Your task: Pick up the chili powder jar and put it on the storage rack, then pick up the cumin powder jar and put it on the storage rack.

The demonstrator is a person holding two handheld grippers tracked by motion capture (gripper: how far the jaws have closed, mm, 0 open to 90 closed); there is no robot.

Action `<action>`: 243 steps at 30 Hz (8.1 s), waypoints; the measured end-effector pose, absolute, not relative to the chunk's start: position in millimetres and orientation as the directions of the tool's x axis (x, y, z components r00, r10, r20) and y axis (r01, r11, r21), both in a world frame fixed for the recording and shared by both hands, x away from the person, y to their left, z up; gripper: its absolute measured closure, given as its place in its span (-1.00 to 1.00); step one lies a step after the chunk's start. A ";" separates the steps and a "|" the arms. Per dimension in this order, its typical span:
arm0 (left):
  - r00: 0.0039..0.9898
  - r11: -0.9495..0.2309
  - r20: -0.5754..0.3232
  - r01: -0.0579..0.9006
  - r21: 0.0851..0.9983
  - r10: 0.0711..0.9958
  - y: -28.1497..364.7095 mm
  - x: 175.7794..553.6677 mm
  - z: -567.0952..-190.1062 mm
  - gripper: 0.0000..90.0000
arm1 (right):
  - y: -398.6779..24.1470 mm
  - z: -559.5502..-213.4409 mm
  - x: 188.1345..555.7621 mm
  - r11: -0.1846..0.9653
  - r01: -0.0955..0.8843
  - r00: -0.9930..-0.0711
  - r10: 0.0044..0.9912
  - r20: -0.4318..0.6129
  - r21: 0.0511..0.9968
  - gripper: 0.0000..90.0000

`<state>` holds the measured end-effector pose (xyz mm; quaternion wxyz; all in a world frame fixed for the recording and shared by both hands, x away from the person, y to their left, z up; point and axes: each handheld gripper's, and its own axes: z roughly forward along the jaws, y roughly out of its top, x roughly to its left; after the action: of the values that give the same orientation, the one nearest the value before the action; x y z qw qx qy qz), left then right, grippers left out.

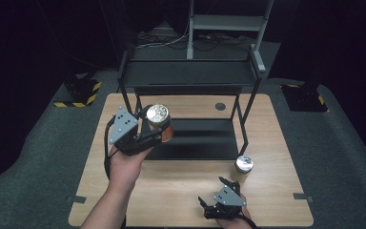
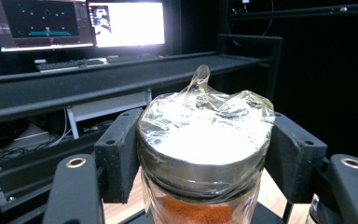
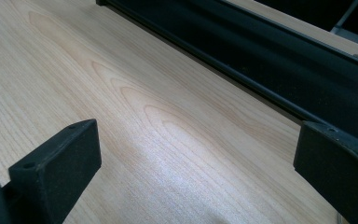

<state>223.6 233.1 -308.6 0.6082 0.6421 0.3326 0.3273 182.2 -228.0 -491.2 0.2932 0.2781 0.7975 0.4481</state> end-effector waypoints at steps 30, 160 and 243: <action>0.507 0.001 0.030 -0.061 0.998 0.861 227.3 255.6 -254.6 -0.24 | -230.5 -492.1 182.2 0.429 0.183 -0.674 0.710 -0.205 0.885 -1.00; 0.360 -0.057 0.061 -0.022 0.998 0.931 214.9 222.0 -273.5 -0.99 | -229.9 -494.6 179.0 0.447 0.146 -0.681 0.692 -0.238 0.883 -1.00; 0.504 -0.369 0.150 0.370 0.852 0.851 207.1 171.4 -486.5 -0.98 | -232.2 -493.5 181.6 0.447 0.147 -0.696 0.681 -0.229 0.882 -1.00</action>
<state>171.4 207.1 -486.5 0.3978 0.7704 0.3963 0.3019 181.6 -232.2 -493.5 0.2918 0.2590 0.7991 0.4575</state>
